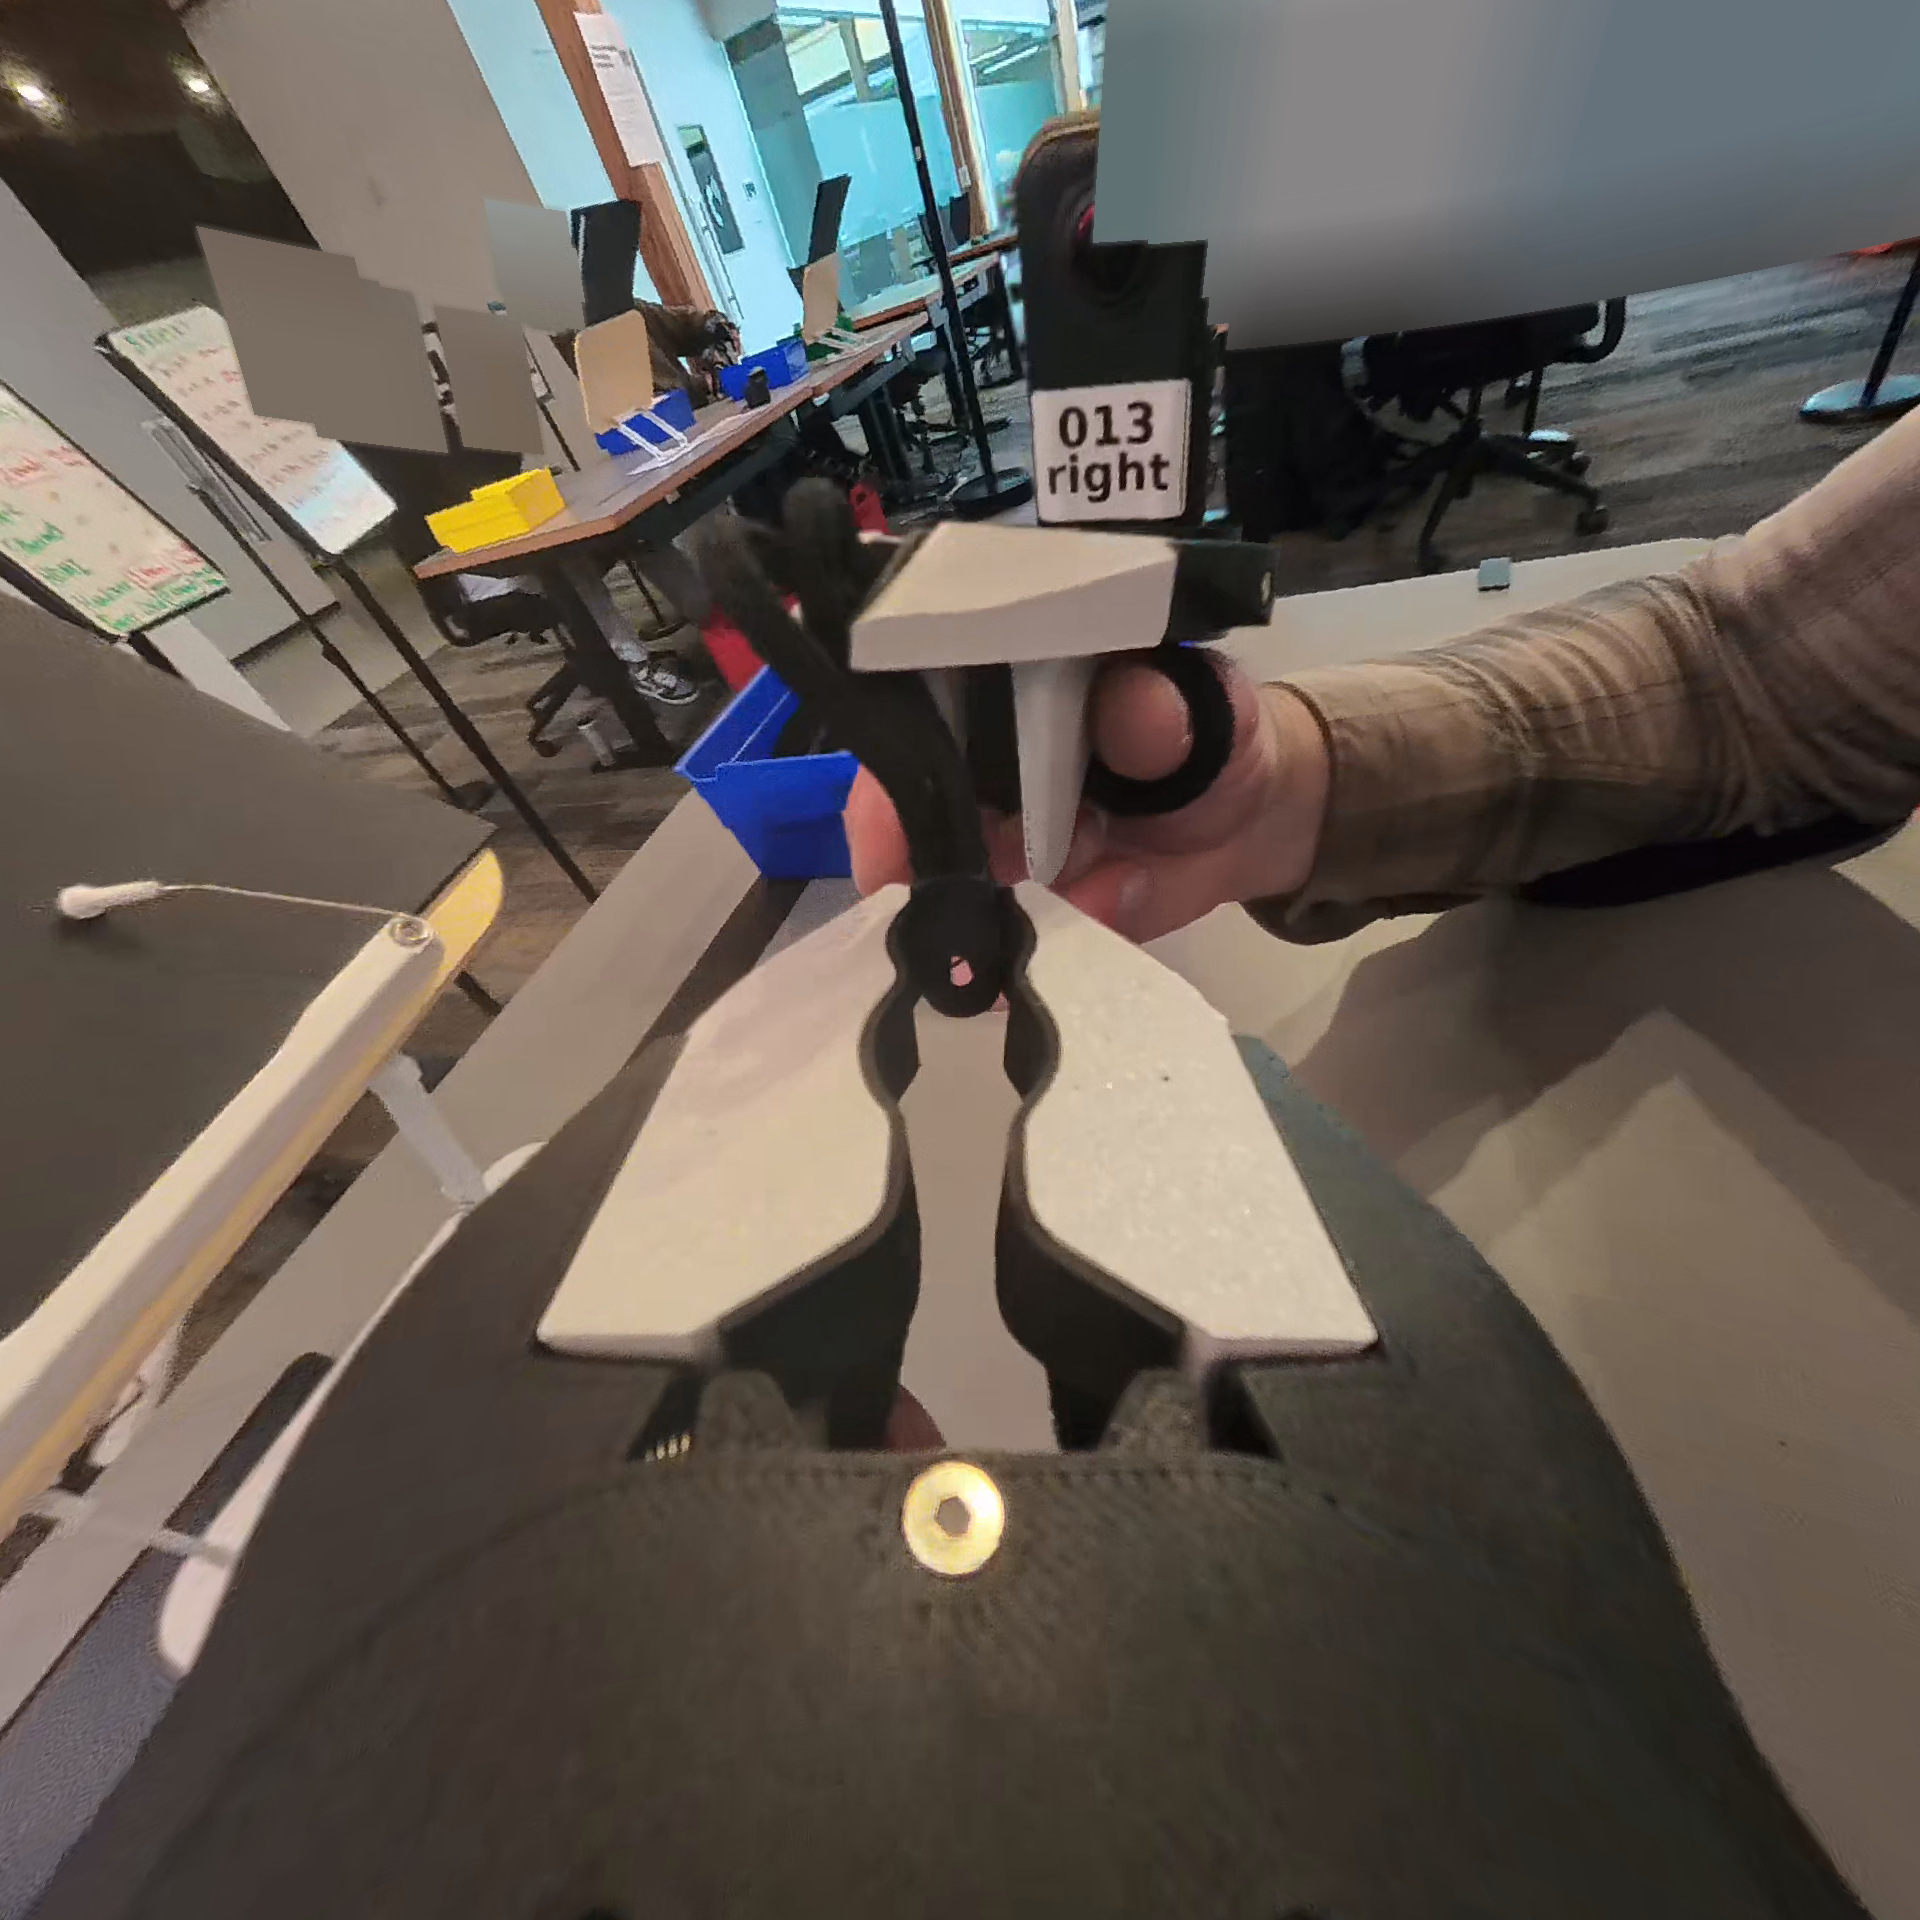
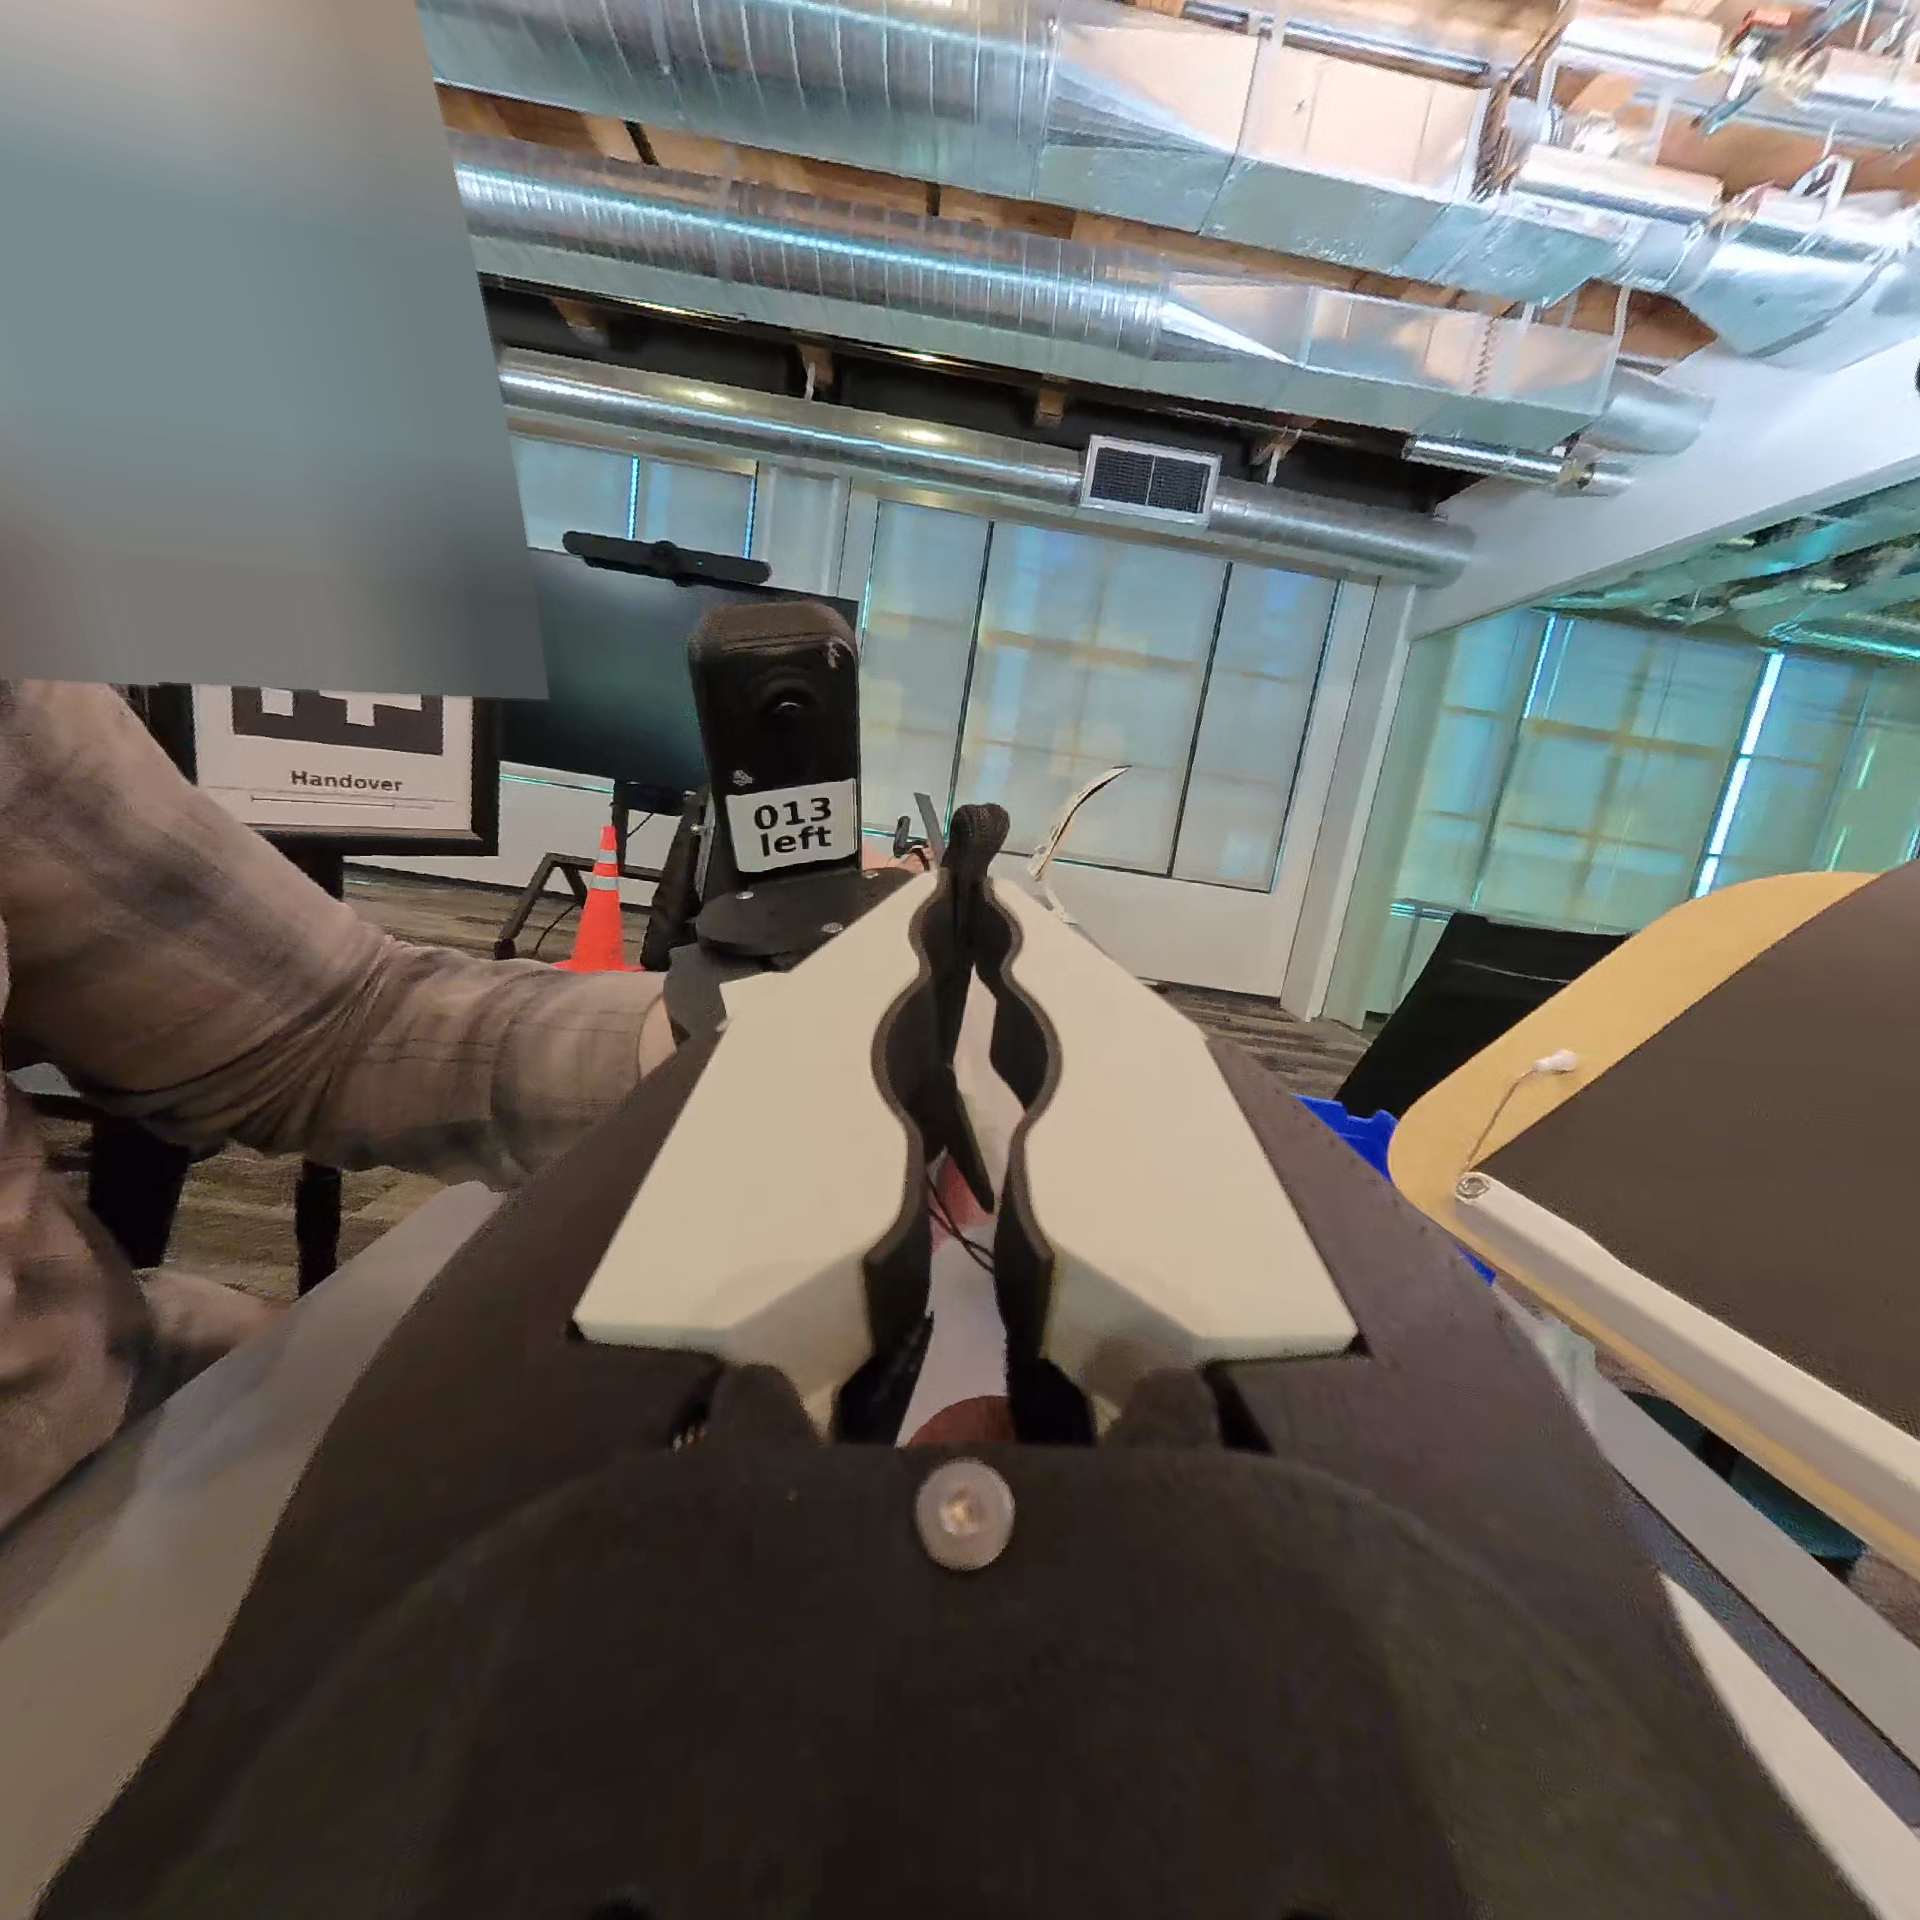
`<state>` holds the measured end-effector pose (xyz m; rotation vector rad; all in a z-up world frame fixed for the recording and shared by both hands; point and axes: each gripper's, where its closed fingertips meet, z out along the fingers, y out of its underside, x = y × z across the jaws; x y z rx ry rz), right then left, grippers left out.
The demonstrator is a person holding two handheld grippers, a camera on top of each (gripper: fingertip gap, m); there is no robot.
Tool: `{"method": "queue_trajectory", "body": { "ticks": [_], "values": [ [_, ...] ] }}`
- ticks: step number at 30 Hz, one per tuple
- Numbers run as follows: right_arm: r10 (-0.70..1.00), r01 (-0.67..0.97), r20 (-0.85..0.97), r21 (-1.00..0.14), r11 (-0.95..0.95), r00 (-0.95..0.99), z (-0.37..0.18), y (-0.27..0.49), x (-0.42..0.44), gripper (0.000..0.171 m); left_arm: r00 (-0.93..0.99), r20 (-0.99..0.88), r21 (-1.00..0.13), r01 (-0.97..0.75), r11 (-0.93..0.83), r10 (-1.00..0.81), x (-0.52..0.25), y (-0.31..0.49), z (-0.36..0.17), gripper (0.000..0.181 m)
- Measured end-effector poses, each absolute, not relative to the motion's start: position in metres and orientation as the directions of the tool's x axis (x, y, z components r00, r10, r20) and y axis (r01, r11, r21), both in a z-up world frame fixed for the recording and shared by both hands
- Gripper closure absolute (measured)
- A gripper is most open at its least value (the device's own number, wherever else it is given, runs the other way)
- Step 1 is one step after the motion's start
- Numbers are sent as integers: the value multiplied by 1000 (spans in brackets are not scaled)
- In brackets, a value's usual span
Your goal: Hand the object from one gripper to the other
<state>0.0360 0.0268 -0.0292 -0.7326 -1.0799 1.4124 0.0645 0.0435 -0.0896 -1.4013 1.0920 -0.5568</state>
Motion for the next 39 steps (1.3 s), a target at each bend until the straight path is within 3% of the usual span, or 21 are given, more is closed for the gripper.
{"method": "queue_trajectory", "body": {
  "ticks": [4, 8, 11, 16, 25, 34, 36, 39],
  "values": [
    [976, -383, 164, -919, 98, -144, -31, 27, 35, 171, 376, -199, -963, -246, 109, -905, 65, 35, -91, 170],
    [958, -364, 201, -924, 117, -204, -28, 20, 42, 148, 226, -141, -967, -242, 85, -964, 64, 16, -89, 170],
    [913, -315, 235, -940, 127, -334, -36, 4, 50, 143, 59, -78, -958, -280, 59, -995, 63, -5, -89, 170],
    [821, -241, 361, -930, 278, -443, -64, -31, 46, 146, -152, 21, -911, -410, 43, -988, 66, -32, -101, 170],
    [653, -122, 548, -806, 579, -523, -106, -59, 48, 152, -350, 258, -758, -651, 36, -901, 59, -67, -130, 170],
    [602, -79, 572, -758, 647, -557, -119, -70, 44, 161, -391, 372, -683, -729, 36, -842, 52, -81, -140, 170],
    [649, -73, 566, -779, 622, -509, -112, -61, 39, 161, -344, 318, -705, -709, 22, -884, 52, -71, -135, 167],
    [760, -86, 494, -856, 509, -422, -93, -40, 34, 161, -190, 114, -752, -658, 40, -975, 53, -37, -123, 144]
  ]
}}
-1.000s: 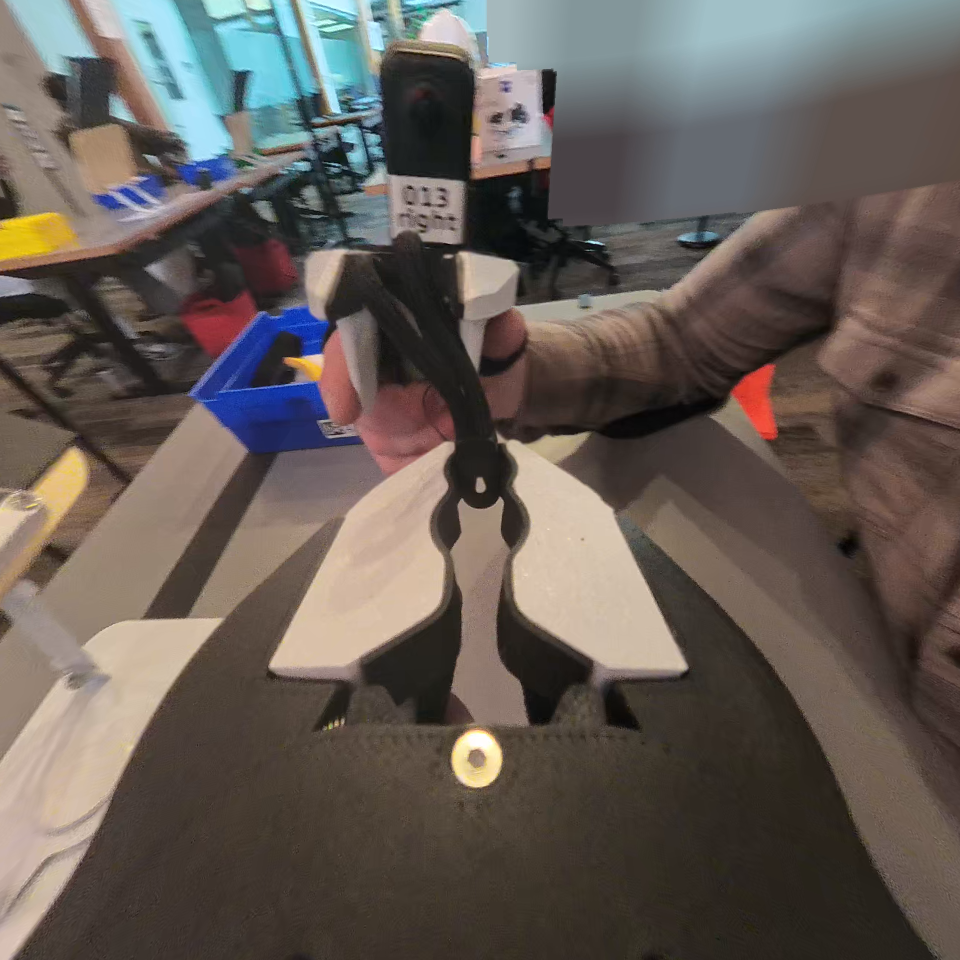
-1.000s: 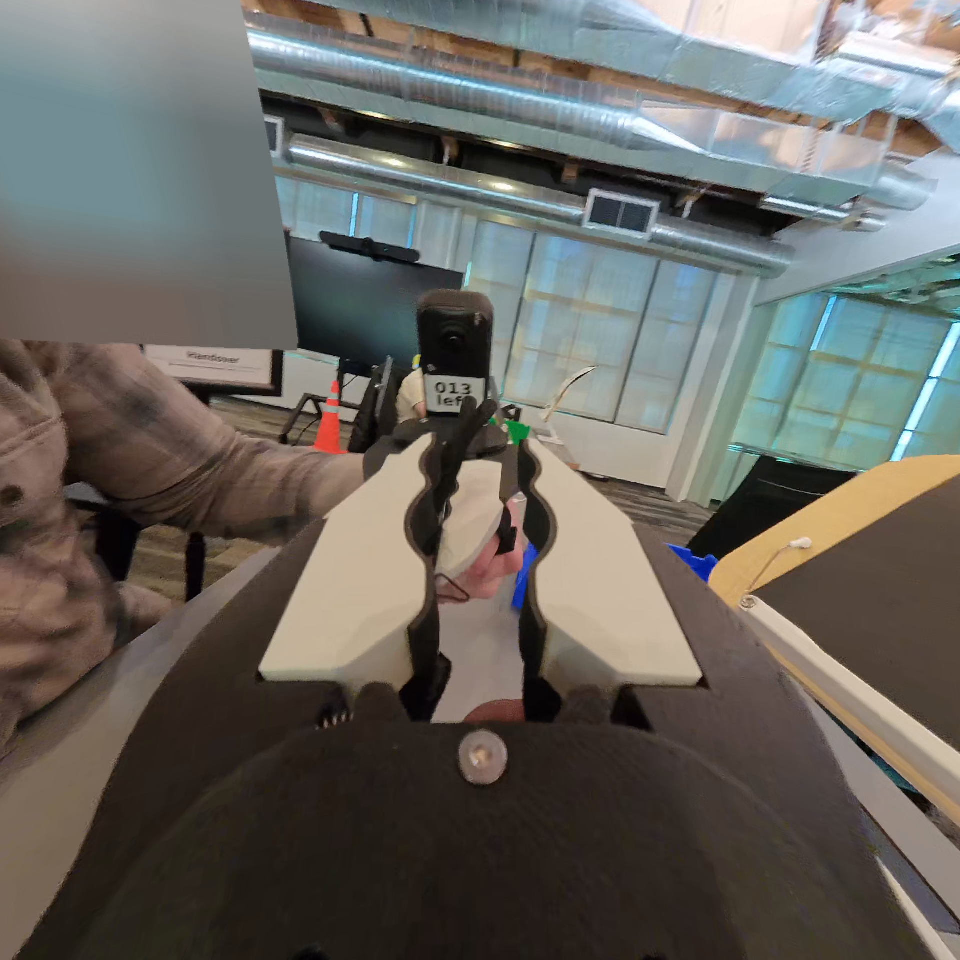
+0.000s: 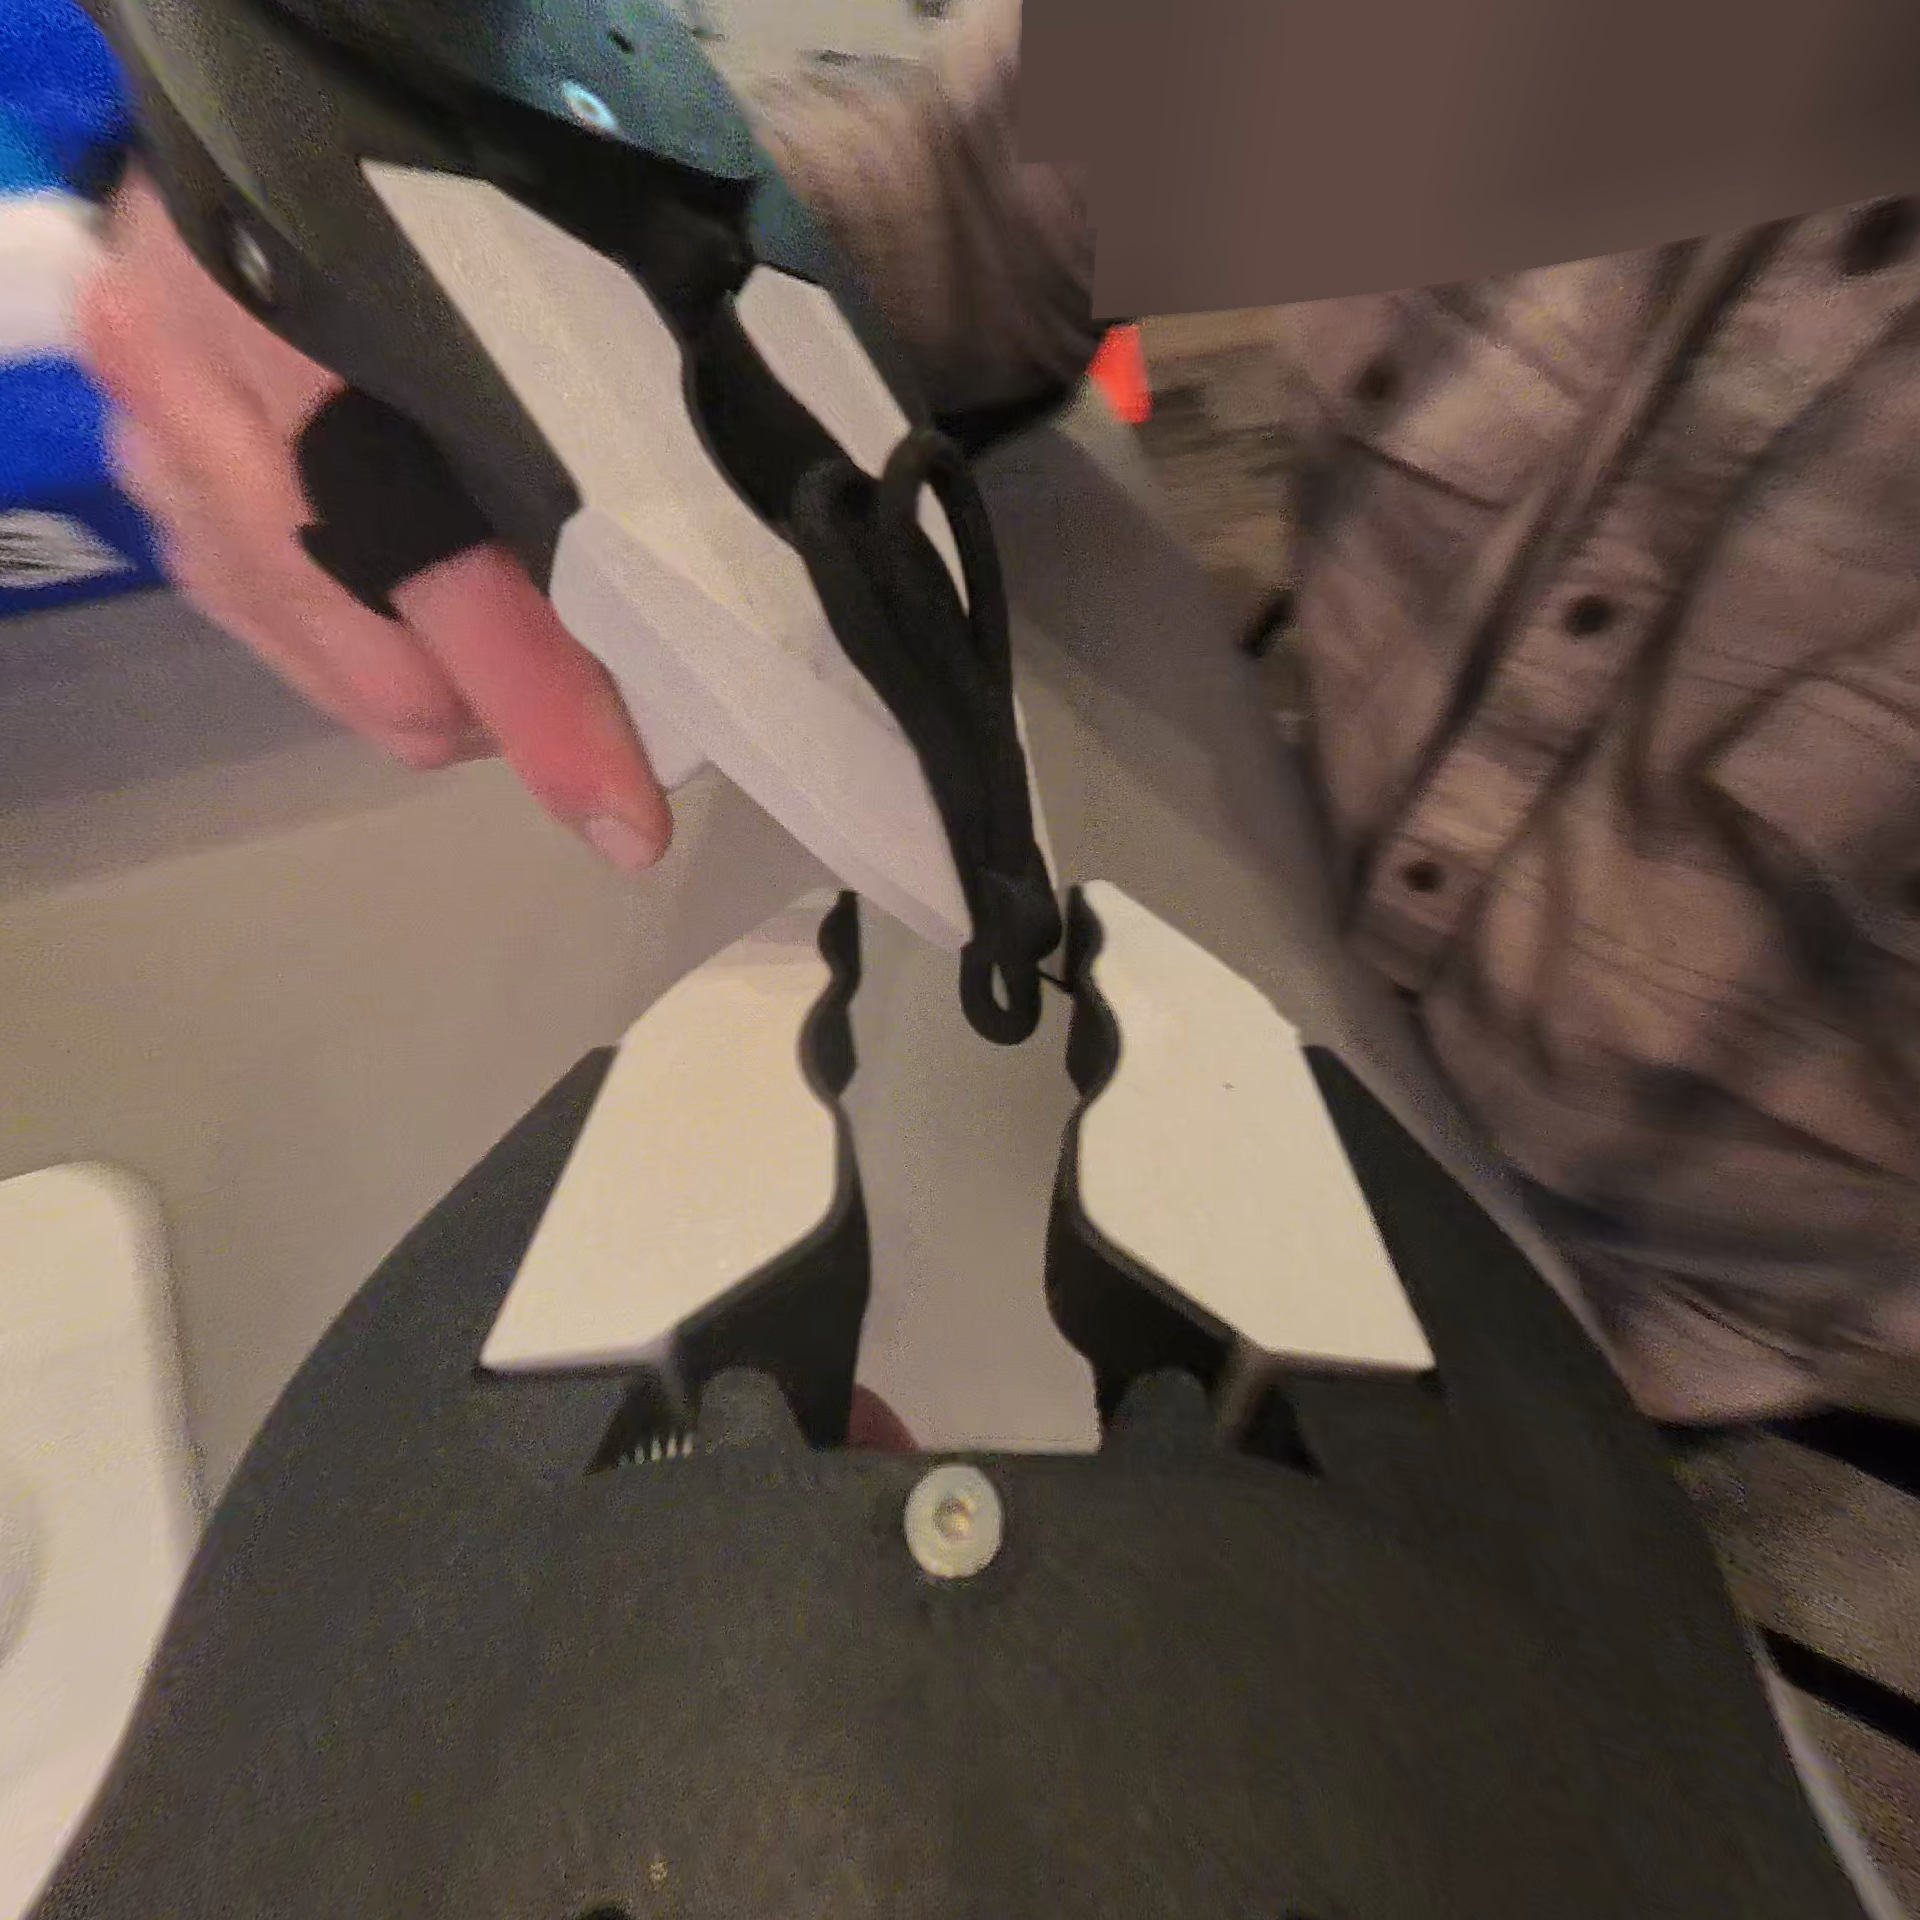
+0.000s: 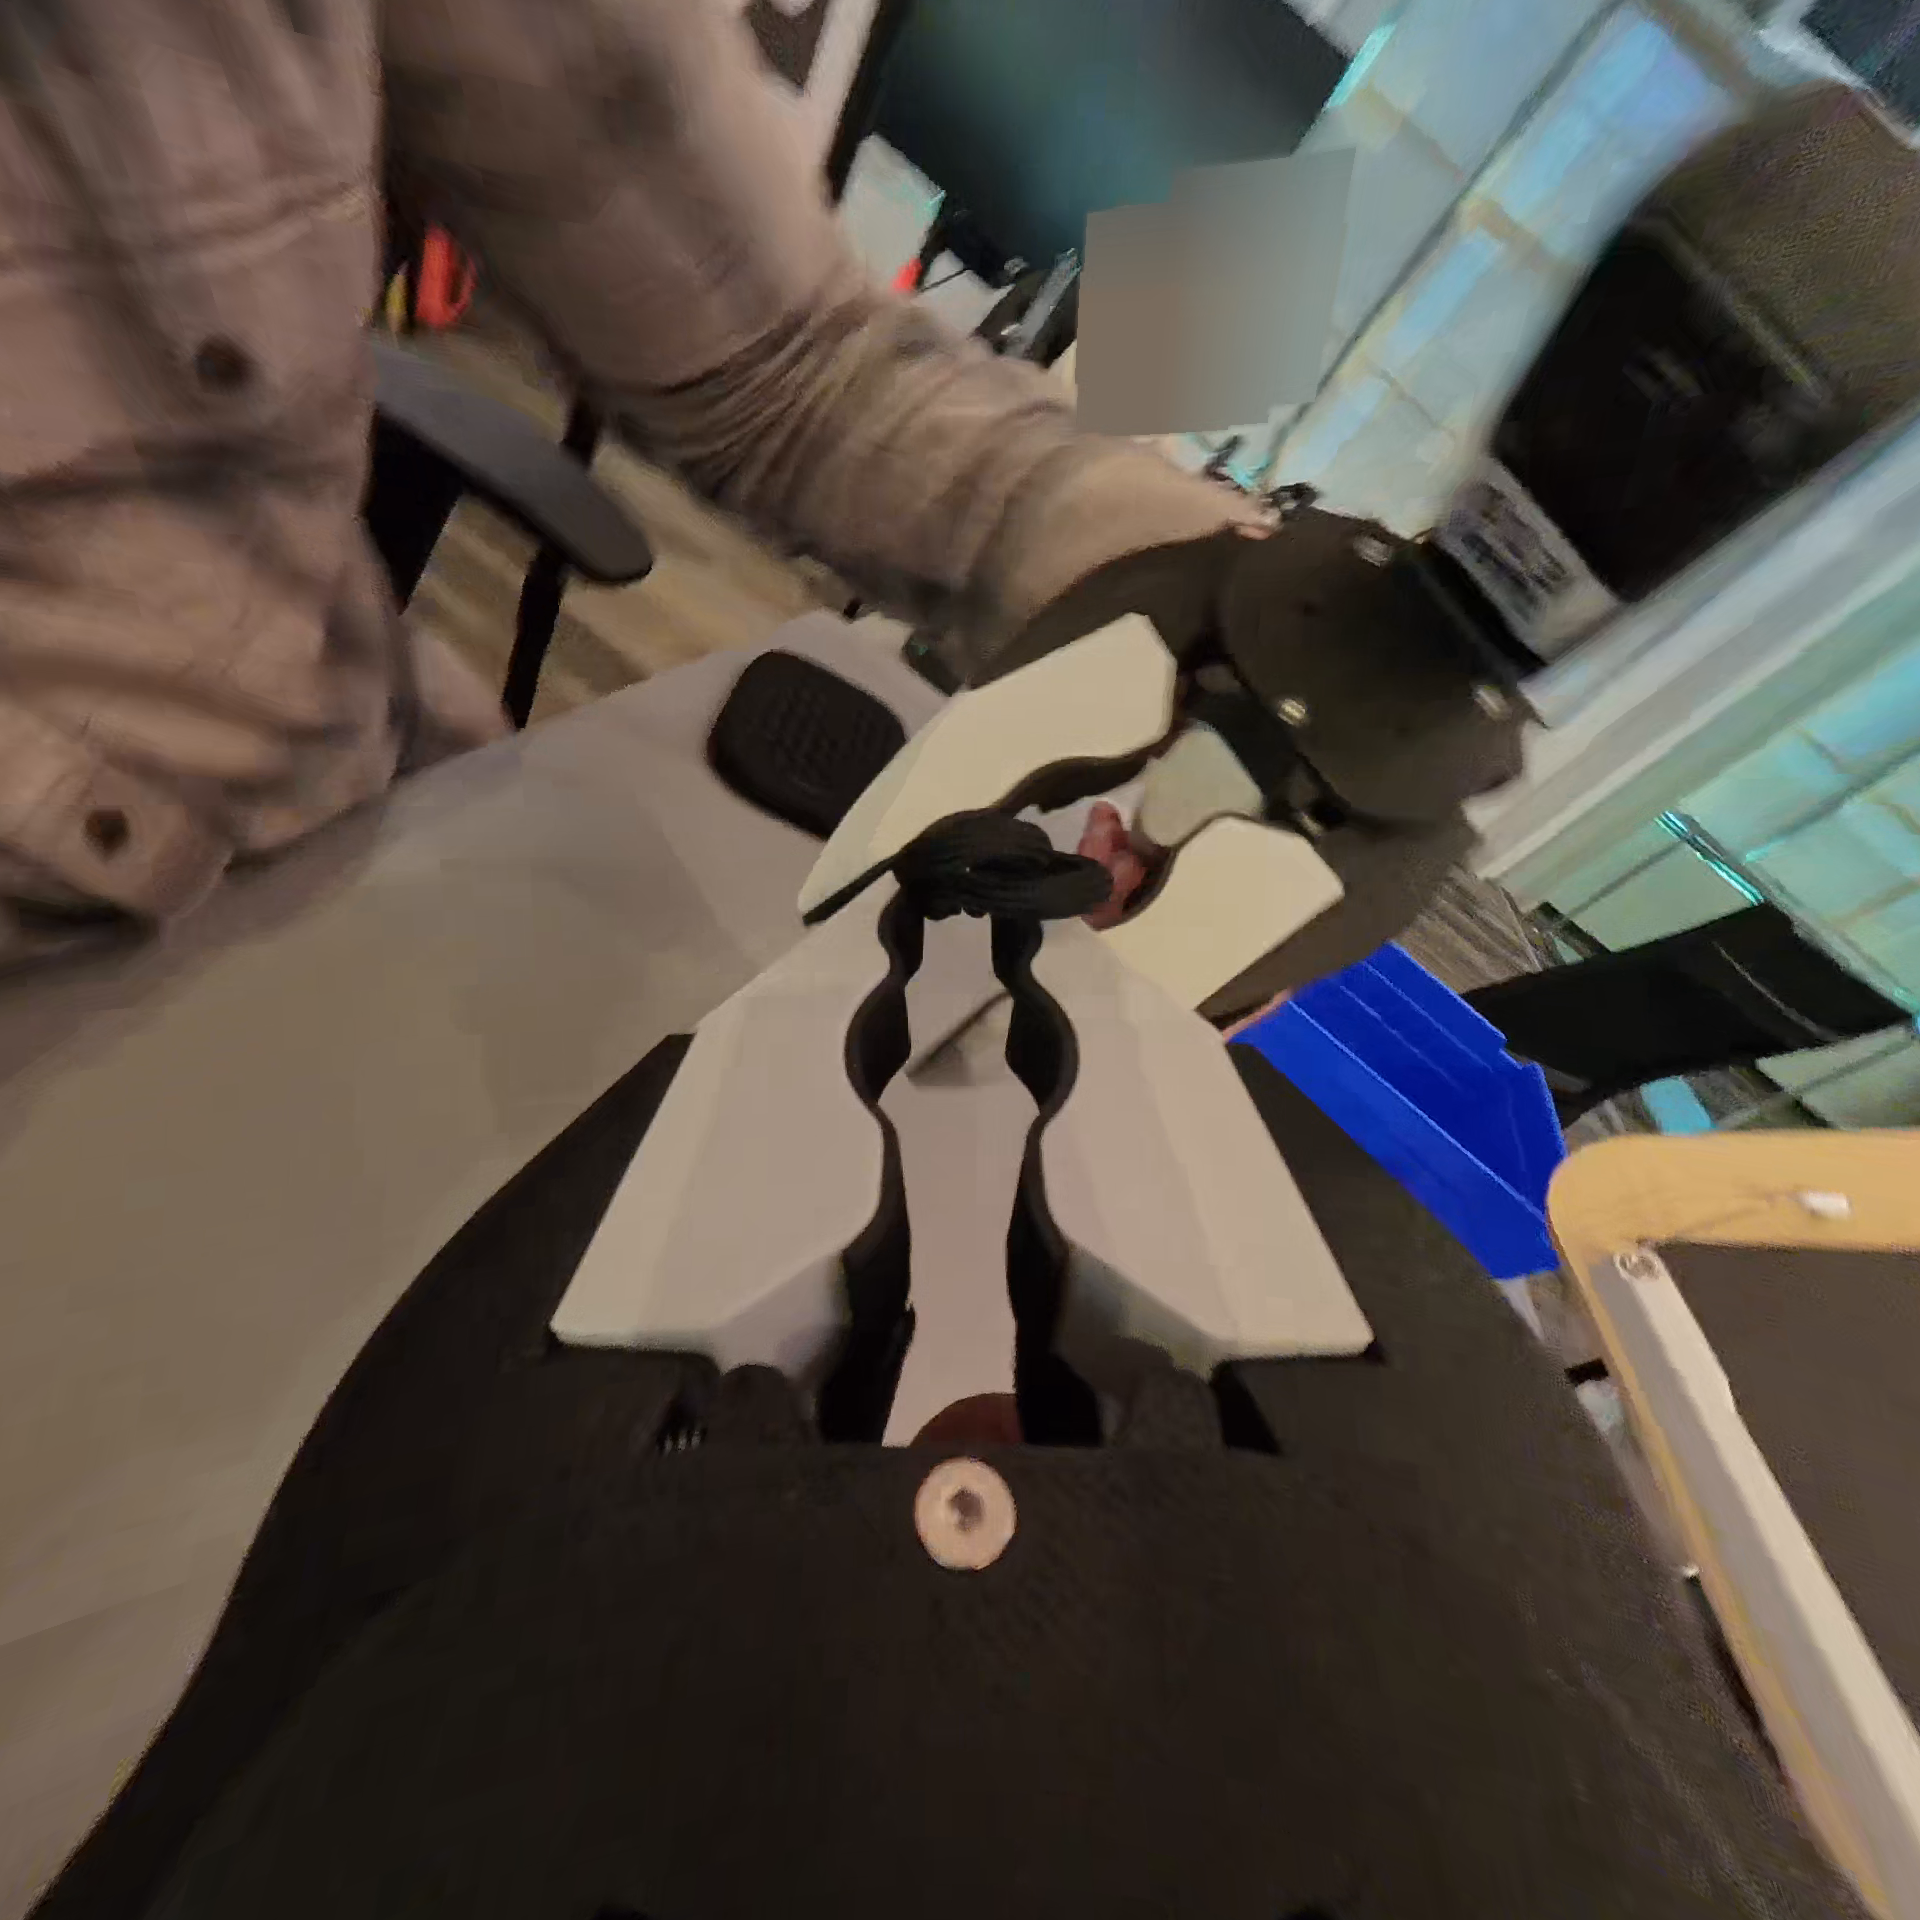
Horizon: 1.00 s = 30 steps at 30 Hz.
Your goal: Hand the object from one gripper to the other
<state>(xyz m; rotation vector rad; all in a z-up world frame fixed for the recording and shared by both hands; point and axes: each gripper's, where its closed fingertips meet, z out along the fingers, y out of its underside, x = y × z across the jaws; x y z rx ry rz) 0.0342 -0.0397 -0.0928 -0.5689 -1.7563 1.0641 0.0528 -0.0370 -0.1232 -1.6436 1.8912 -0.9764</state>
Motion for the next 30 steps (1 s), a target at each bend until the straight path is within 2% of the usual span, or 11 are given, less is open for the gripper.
{"method": "queue_trajectory", "body": {
  "ticks": [2, 3, 5, 8, 11, 13, 15, 19, 21, 24, 30],
  "values": [
    [838, -73, 399, -913, 401, -372, -84, -22, 30, 161, -90, -110, -775, -616, 143, -990, 51, -16, -110, 137],
    [869, -64, 330, -942, 331, -370, -81, -16, 30, 161, -44, -227, -749, -630, 204, -973, 47, -7, -107, 136],
    [921, -60, 164, -986, 152, -355, -73, -1, 27, 161, 11, -509, -591, -732, 340, -861, 34, 14, -105, 130],
    [917, -95, -106, -984, -154, -385, -61, 18, 28, 161, -52, -866, -242, -827, 507, -498, 24, 33, -88, 124],
    [862, -84, -254, -943, -321, -439, -62, 26, 29, 162, -229, -973, 179, -834, 521, -33, 22, 38, -69, 125],
    [832, -69, -300, -925, -373, -467, -63, 26, 28, 162, -310, -937, 349, -790, 504, 163, 27, 34, -65, 126],
    [803, -53, -340, -908, -417, -490, -64, 24, 27, 162, -338, -894, 446, -739, 506, 294, 33, 28, -64, 131],
    [764, -11, -379, -892, -451, -522, -68, 17, 24, 162, -384, -834, 543, -701, 462, 397, 35, 30, -64, 142],
    [739, -5, -400, -878, -479, -541, -67, 15, 24, 162, -399, -813, 574, -676, 462, 425, 36, 29, -65, 153],
    [722, -2, -416, -866, -500, -553, -65, 15, 25, 162, -400, -804, 584, -671, 457, 440, 35, 30, -66, 159],
    [673, -13, -454, -823, -567, -583, -56, 16, 27, 161, -330, -853, 503, -726, 469, 404, 35, 31, -59, 164]
  ]
}}
